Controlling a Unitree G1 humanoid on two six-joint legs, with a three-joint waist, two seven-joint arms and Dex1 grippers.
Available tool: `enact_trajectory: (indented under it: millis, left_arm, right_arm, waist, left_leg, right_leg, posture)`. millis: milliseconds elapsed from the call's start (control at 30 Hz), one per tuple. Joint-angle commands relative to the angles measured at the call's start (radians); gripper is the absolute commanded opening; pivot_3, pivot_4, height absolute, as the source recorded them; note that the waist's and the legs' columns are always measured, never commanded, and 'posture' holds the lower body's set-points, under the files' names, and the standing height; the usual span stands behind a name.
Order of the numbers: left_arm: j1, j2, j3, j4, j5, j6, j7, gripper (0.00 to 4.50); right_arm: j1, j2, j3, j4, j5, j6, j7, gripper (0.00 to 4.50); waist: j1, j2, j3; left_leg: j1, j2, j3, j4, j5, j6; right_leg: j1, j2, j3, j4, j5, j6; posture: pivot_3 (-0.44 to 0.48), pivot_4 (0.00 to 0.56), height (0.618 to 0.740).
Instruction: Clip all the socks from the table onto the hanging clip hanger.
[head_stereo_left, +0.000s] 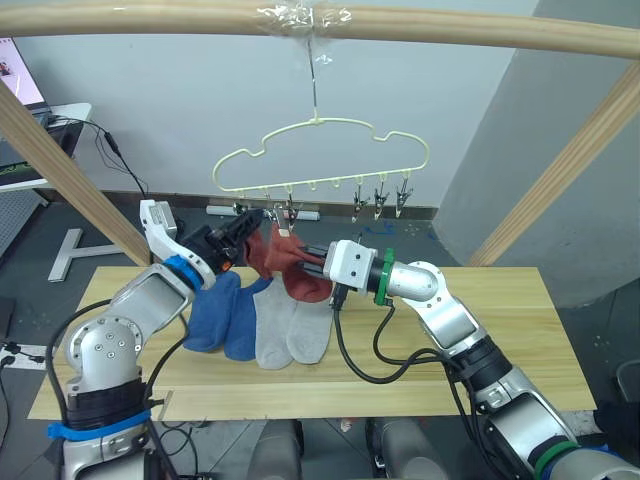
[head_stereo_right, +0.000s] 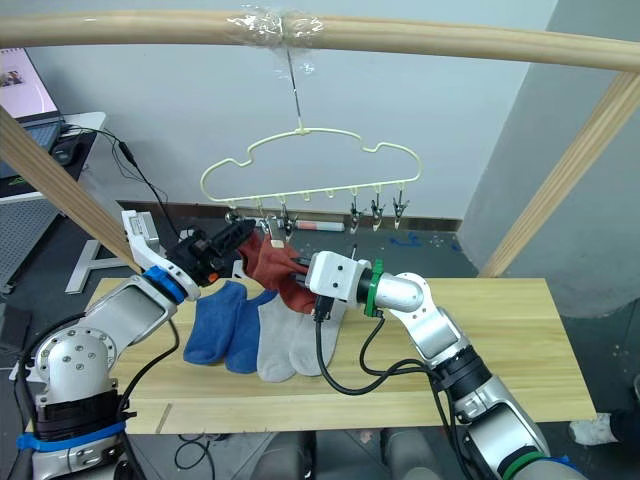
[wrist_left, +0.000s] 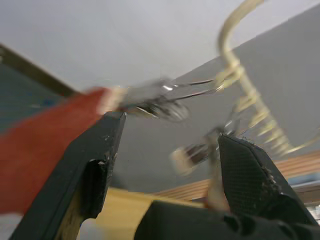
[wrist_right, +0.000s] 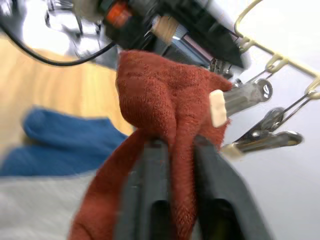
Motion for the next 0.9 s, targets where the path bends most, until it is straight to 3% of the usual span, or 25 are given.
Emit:
enact_trajectory:
  millis: [33,233,433,600,700,800,900]
  left_arm:
    - [0.012,0.07,-0.027,-0.088,0.115,-0.023,-0.048,3.4]
    - [0.107,0.165,-0.063,-0.161,0.324,-0.084,-0.12,3.4]
    - [0.191,0.152,-0.025,-0.196,0.35,-0.181,-0.287,3.4]
    - [0.165,0.109,-0.111,-0.249,0.441,-0.292,-0.354,3.4]
    - [0.134,0.072,-0.169,-0.253,0.495,-0.337,-0.375,2.86]
    - [0.09,0.028,-0.227,-0.227,0.558,-0.366,-0.374,1.98]
    - [0.056,-0.016,-0.265,-0.2,0.602,-0.386,-0.367,1.98]
  right_arm:
    - [0.012,-0.005,-0.018,-0.069,0.04,0.067,0.022,2.27]
    - [0.091,-0.078,-0.065,-0.112,0.048,0.132,0.007,4.43]
    - [0.162,-0.137,-0.196,-0.243,0.131,0.308,-0.023,4.48]
    - [0.154,-0.183,-0.308,-0.373,0.24,0.453,-0.022,4.48]
    - [0.145,-0.206,-0.348,-0.43,0.28,0.504,-0.033,4.5]
    - [0.14,-0.227,-0.368,-0.478,0.315,0.543,-0.036,4.5]
    - [0.132,-0.238,-0.383,-0.519,0.354,0.581,-0.037,4.5]
  waist:
    - [0.006,0.0,0.0]
    - [0.024,0.0,0.0]
    - [0.029,0.0,0.0]
    - [0.03,0.001,0.0]
    - [0.031,0.0,0.0]
    - [0.026,0.0,0.0]
    - [0.02,0.0,0.0]
  left_leg:
    - [0.0,0.0,0.0,0.0,0.0,0.0]
    - [0.0,0.0,0.0,0.0,0.0,0.0]
    - [-0.001,0.0,0.0,-0.002,0.0,0.0]
    - [-0.001,0.0,0.0,-0.002,0.0,0.0]
    - [-0.001,-0.001,0.002,-0.002,0.0,0.0]
    - [-0.001,-0.001,0.005,-0.001,0.0,0.0]
    - [-0.002,-0.001,0.006,-0.001,0.0,0.0]
  right_leg:
    - [0.0,0.0,0.0,0.0,0.0,0.0]
    - [0.0,-0.001,0.0,-0.001,0.0,0.0]
    - [-0.001,-0.002,0.0,-0.002,0.0,0.0]
    - [0.0,-0.001,0.0,-0.002,0.001,-0.001]
    - [0.0,-0.001,0.0,-0.002,0.001,-0.001]
    - [0.0,-0.001,0.0,-0.002,0.001,-0.001]
    - [0.0,0.0,0.0,-0.002,0.001,-0.001]
  posture:
    - [-0.054,0.209,0.74]
    - [-0.041,0.204,0.74]
    - [-0.042,0.193,0.74]
    - [-0.064,0.185,0.74]
    - [-0.082,0.179,0.74]
    - [-0.099,0.176,0.74]
    - [-0.107,0.173,0.74]
